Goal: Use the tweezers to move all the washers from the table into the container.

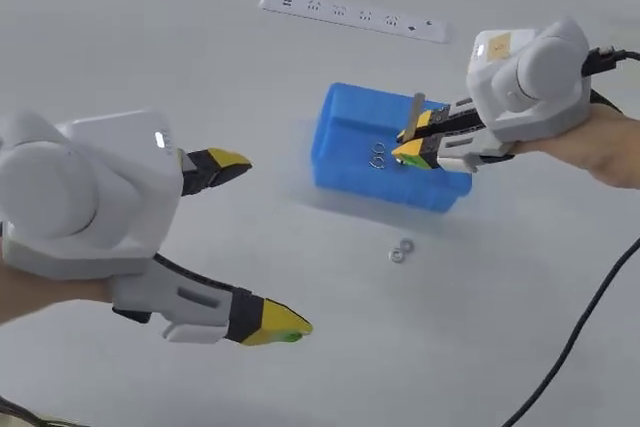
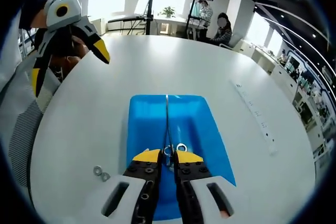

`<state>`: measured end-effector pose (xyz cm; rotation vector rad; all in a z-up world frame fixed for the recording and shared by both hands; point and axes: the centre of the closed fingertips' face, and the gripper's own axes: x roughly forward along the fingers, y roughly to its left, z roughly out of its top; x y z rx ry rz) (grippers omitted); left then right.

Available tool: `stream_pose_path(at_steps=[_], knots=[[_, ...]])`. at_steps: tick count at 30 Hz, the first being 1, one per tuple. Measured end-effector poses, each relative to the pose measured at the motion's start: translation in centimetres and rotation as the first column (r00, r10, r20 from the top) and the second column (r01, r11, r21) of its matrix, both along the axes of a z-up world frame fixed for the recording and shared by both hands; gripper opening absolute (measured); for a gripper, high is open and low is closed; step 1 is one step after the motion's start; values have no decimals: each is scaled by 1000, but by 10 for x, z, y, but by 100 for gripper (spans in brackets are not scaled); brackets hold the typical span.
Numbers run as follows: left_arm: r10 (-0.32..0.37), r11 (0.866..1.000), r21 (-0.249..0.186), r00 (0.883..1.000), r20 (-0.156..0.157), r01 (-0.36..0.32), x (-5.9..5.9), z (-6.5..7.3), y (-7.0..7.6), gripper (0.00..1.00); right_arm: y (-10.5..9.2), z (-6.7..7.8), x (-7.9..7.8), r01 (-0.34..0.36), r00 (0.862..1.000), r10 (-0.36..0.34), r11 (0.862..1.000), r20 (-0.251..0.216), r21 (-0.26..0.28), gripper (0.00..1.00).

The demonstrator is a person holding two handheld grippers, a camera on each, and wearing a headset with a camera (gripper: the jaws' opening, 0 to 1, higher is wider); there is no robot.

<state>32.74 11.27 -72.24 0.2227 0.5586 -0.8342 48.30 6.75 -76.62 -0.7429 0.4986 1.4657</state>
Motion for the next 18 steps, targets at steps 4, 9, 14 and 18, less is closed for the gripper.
stream_pose_path(at_steps=[4,9,14,18], knots=[[-5,1000,17,1000,-3,5,0,-1,2,99,-1,-4,0,10,1000,-10,1000,-8,-5,10],[-3,1000,15,1000,-2,3,2,-1,0,99,-3,-10,-1,0,1000,-1,1000,-6,-15,10],[-11,1000,14,1000,2,11,3,1,-3,99,-4,-8,5,13,1000,-13,1000,0,-12,11],[-13,1000,15,1000,3,13,5,2,-2,99,-6,-4,9,30,1000,-30,1000,-1,-2,11]])
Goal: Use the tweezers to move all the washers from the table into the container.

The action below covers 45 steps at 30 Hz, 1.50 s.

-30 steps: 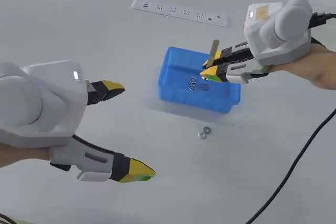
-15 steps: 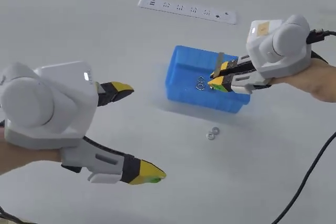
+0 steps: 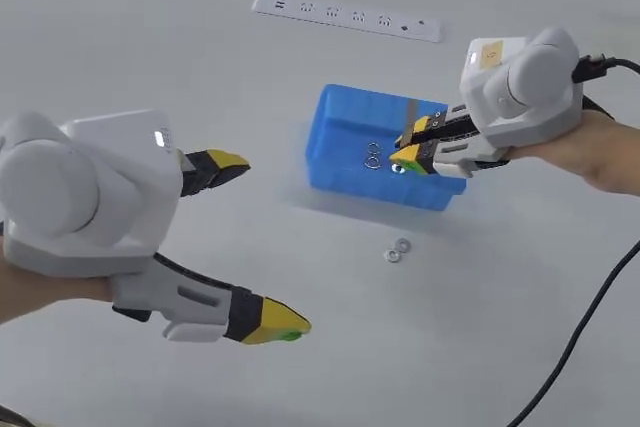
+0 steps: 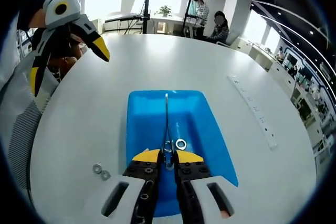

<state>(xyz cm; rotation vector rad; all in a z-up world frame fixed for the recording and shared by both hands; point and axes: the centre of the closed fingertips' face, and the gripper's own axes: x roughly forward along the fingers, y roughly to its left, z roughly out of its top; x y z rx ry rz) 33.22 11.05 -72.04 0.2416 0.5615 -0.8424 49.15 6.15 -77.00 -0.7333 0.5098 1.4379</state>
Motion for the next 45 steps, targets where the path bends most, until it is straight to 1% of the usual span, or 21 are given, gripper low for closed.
stream_pose_path(at_steps=[3,5,7,9,10,12,13,15,16,17,20,21,23,26,28,31,33,35,36,39,45], knots=[[1,1000,-5,1000,16,-1,5,5,0,99,-1,6,-3,1,1000,-1,1000,5,8,11],[-2,1000,-2,999,38,2,11,8,1,99,0,11,-6,-3,1000,3,1000,19,7,11],[-3,1000,1,999,44,3,18,10,0,99,2,18,-8,-7,1000,6,1000,29,17,11],[-7,1000,4,998,60,6,26,14,-1,99,5,23,-11,-14,999,13,1000,35,27,11],[-4,1000,13,997,72,3,31,16,0,99,6,25,-11,-17,999,16,999,39,28,11],[-3,1000,20,993,121,1,43,25,-1,98,9,28,-14,-19,999,18,999,39,35,11],[-4,1000,16,991,131,2,48,29,-2,95,10,30,-16,-21,999,20,999,40,39,11],[-4,1000,6,986,167,3,61,40,-5,89,13,30,-18,-30,999,28,999,42,39,11],[-9,1000,6,984,178,8,65,44,-6,86,14,30,-19,-34,999,32,999,44,37,11],[-14,1000,9,982,190,13,74,48,-8,84,15,32,-22,-39,998,38,998,44,38,11],[-26,1000,-4,979,203,27,91,58,-14,82,16,33,-22,-47,998,45,998,45,42,11],[-23,1000,-4,979,205,24,99,60,-16,81,16,33,-22,-49,998,47,998,48,43,11],[-38,999,4,977,210,37,110,63,-19,80,16,34,-23,-50,998,47,998,51,43,11],[-75,997,27,970,230,71,120,69,-26,71,15,39,-26,-52,997,50,997,56,50,11],[-88,996,32,968,236,83,126,70,-31,63,16,41,-27,-55,997,52,997,58,54,11],[-109,994,33,967,231,104,129,70,-37,54,16,44,-30,-64,996,60,997,69,51,11],[-143,990,43,962,233,137,129,70,-44,48,16,45,-31,-67,996,63,996,69,53,11],[-169,985,69,957,237,157,129,68,-47,39,17,45,-32,-74,995,70,996,76,50,11],[-194,980,80,951,242,180,127,68,-50,36,17,45,-33,-76,995,72,996,74,50,11],[-200,979,94,947,251,182,129,68,-52,27,18,46,-34,-82,994,78,995,78,49,11],[-252,967,101,939,234,234,123,67,-59,24,20,46,-31,-88,993,84,995,78,51,11]])
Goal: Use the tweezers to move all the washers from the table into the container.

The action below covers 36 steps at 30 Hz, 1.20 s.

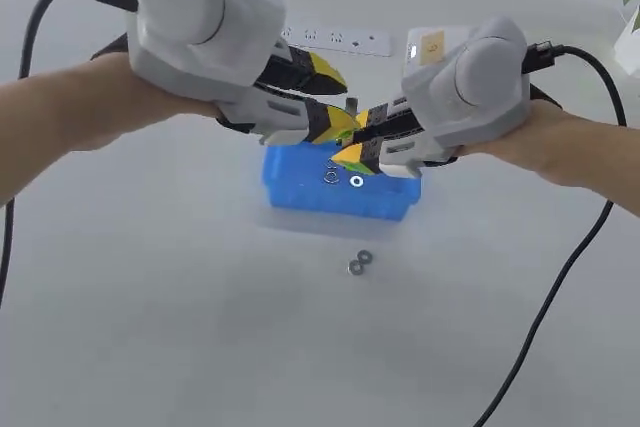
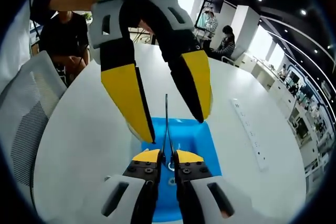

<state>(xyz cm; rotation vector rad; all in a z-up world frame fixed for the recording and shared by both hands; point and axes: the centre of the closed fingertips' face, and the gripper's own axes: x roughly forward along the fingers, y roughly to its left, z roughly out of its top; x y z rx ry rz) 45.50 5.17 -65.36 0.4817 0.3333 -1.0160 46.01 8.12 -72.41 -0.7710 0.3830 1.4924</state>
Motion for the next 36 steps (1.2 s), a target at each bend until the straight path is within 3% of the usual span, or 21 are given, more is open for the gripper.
stream_pose_path(at_steps=[8,10,12,21,27,29,36], knots=[[-20,1000,10,1000,-14,20,-1,-3,-3,13,2,4,0,-1,1000,1,1000,3,11,11],[-41,999,24,999,-5,41,-3,-3,-5,9,2,4,0,-4,1000,4,1000,7,7,11],[-50,998,45,999,9,49,-1,-4,-4,9,2,4,0,-2,1000,2,1000,7,6,11],[-79,994,77,997,-10,80,-6,-5,-4,6,1,3,-3,-8,1000,8,1000,3,1,11],[-93,991,97,996,14,91,-5,-2,-6,6,2,4,1,1,1000,-1,1000,14,4,11],[-95,991,100,995,9,94,-5,-1,-6,6,2,5,0,8,1000,-8,1000,10,8,12],[-104,987,123,994,24,101,-4,1,-6,6,-2,6,-3,31,999,-30,1000,-18,7,21]])
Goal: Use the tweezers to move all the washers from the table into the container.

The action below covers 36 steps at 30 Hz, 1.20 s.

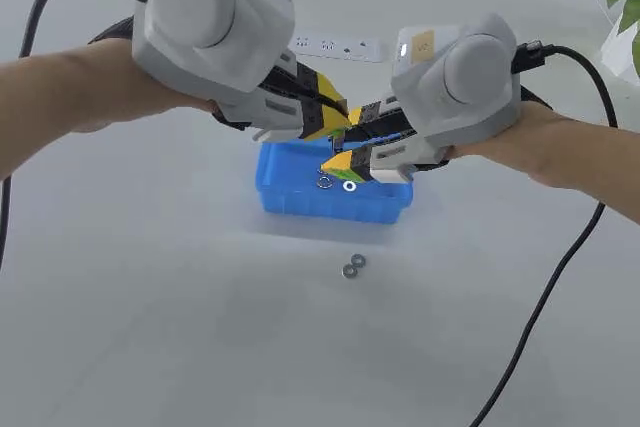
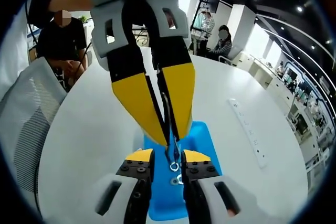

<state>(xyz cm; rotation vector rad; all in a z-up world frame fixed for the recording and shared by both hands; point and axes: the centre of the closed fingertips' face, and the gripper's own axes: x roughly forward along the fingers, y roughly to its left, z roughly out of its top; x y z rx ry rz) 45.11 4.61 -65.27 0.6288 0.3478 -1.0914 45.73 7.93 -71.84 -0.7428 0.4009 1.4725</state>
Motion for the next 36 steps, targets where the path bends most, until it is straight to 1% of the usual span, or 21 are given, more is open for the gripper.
stream_pose_path(at_steps=[3,6,8,11,13,15,16,19,20,22,24,27,28,30,31,34,35,36], knots=[[0,1000,2,1000,5,0,0,2,0,6,-3,-1,-2,7,1000,-7,1000,1,-5,25],[0,1000,11,1000,11,0,0,4,2,6,-7,1,-2,22,1000,-22,1000,0,1,28],[1,1000,18,1000,15,-1,0,5,2,6,-9,3,-3,43,999,-43,999,-13,21,29],[4,1000,14,1000,16,-4,-2,9,2,6,-15,4,-6,60,998,-59,997,-31,42,33],[3,1000,17,1000,20,-4,-3,11,2,6,-20,5,-8,72,996,-70,996,-48,54,37],[6,1000,13,1000,21,-6,-2,11,2,6,-22,8,-12,80,995,-75,994,-61,81,44],[6,1000,13,1000,22,-6,-4,12,2,6,-24,10,-14,93,993,-86,991,-76,100,46],[8,1000,14,1000,25,-9,-10,17,1,6,-31,11,-22,99,992,-90,989,-88,110,54],[8,1000,14,1000,23,-8,-12,17,0,6,-33,11,-29,95,991,-82,988,-109,119,56],[10,1000,15,1000,22,-10,-17,18,0,6,-37,10,-37,100,989,-85,987,-121,123,60],[11,1000,14,1000,18,-11,-20,19,0,6,-42,8,-44,106,988,-91,987,-122,124,65],[11,1000,10,1000,14,-11,-28,19,-1,6,-47,5,-49,128,988,-114,983,-106,129,73],[7,1000,14,1000,15,-7,-32,18,-1,6,-49,4,-53,128,988,-115,984,-104,127,74],[-1,999,35,1000,13,1,-37,16,-1,6,-55,1,-51,135,988,-124,983,-95,125,77],[-3,999,39,1000,14,2,-39,15,0,6,-57,3,-55,141,987,-129,982,-99,130,78],[-2,999,40,1000,17,1,-44,17,-1,6,-62,6,-67,165,982,-145,972,-124,165,80],[-5,998,55,1000,23,4,-45,16,0,6,-63,6,-72,179,977,-154,967,-148,181,81],[-6,998,65,1000,28,4,-46,15,1,6,-65,4,-75,186,975,-158,966,-158,182,83]])
